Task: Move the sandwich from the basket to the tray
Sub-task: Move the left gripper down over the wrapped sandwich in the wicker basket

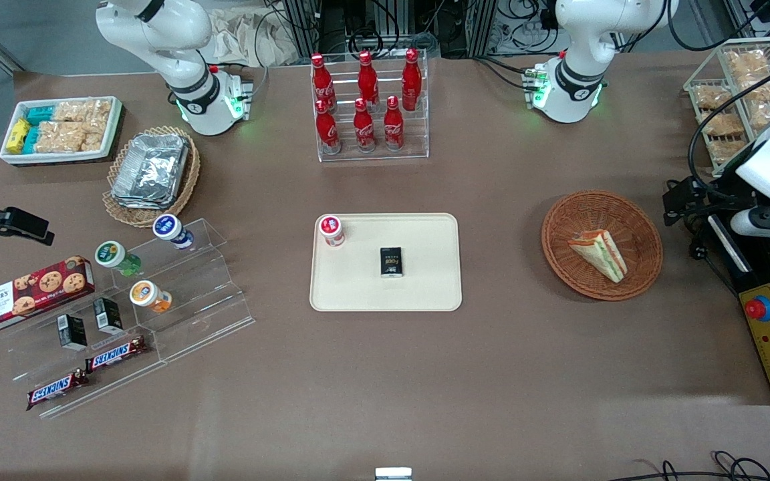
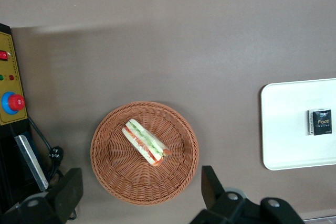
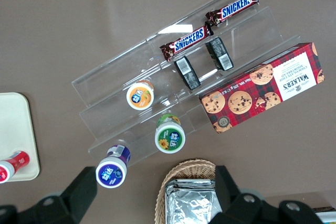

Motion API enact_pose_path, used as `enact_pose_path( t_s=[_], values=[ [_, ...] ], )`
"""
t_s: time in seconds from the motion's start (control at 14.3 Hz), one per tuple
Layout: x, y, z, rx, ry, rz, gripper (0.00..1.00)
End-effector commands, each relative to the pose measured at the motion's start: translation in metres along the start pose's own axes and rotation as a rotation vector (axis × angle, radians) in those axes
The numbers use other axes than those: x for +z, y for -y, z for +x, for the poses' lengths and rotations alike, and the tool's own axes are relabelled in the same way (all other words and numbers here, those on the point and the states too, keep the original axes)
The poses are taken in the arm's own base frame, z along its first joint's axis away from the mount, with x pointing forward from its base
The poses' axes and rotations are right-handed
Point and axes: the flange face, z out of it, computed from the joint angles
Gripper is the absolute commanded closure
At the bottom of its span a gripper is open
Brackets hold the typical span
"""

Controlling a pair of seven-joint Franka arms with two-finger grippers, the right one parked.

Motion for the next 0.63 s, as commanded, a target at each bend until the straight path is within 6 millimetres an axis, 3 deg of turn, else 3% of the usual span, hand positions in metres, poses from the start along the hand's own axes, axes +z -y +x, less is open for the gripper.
enact_pose_path(
  t_s=[0.0,0.21,0.56],
  values=[
    [0.000,0.003,0.003,0.006,0.018,0.014,0.00],
    [0.005,0.004,0.002,-0.020,0.043,0.016,0.00],
    [0.074,0.022,-0.023,-0.443,0.123,-0.021,0.00]
  ],
)
